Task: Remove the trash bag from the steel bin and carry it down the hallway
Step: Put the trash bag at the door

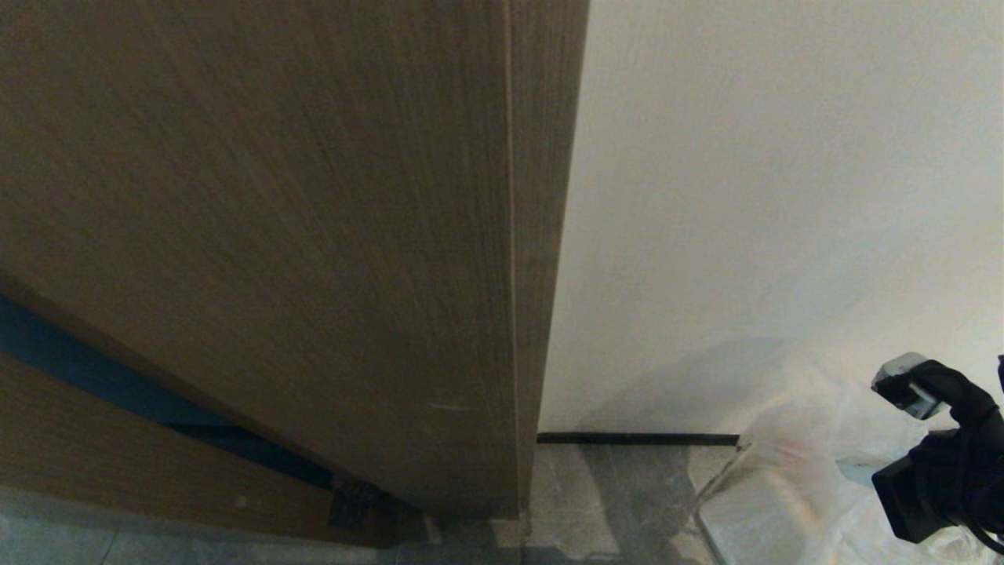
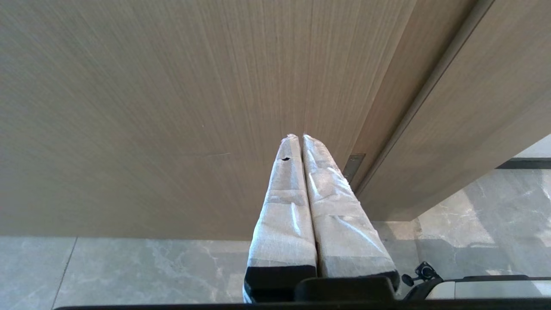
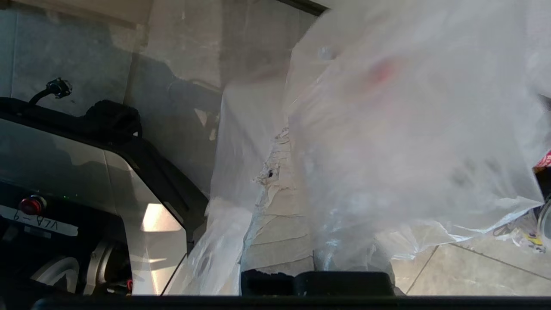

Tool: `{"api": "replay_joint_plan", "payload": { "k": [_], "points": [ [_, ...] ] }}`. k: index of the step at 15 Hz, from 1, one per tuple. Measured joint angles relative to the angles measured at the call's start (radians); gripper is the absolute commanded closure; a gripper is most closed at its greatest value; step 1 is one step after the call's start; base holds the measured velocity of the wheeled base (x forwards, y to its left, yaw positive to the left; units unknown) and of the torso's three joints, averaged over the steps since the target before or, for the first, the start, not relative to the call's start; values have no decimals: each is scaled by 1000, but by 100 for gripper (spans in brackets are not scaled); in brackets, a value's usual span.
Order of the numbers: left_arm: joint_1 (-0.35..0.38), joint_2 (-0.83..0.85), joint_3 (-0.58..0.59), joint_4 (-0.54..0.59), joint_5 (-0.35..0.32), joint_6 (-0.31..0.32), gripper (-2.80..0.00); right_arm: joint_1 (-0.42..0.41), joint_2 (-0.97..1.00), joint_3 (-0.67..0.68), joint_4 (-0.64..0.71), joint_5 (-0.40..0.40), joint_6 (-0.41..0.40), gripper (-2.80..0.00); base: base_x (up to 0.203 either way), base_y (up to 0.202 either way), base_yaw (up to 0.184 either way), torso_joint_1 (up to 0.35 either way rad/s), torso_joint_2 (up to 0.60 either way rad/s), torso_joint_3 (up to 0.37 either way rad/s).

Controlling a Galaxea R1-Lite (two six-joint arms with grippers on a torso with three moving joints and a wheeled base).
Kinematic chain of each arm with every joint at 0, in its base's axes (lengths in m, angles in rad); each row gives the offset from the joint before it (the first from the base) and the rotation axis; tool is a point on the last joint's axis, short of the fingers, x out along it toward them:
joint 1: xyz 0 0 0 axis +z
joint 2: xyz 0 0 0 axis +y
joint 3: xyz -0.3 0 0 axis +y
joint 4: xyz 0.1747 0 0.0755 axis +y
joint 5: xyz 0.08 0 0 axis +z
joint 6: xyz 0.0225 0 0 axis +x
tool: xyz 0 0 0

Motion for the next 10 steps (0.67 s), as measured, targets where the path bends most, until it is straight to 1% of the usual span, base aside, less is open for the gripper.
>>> {"api": "replay_joint_plan", "payload": {
  "k": [1, 2, 6, 10],
  "points": [
    [0, 0, 0, 0, 0, 0, 0, 0, 1, 6, -10, 1, 0, 0, 0, 0, 0, 0, 0, 0],
    [0, 0, 0, 0, 0, 0, 0, 0, 2, 12, -18, 0, -1, -280, 0, 0, 0, 0, 0, 0],
    [0, 0, 0, 0, 0, 0, 0, 13, 9, 33, -29, 3, -43, -280, 0, 0, 0, 0, 0, 0],
    [0, 0, 0, 0, 0, 0, 0, 16, -11, 30, -34, 2, -41, -280, 0, 0, 0, 0, 0, 0]
  ]
}}
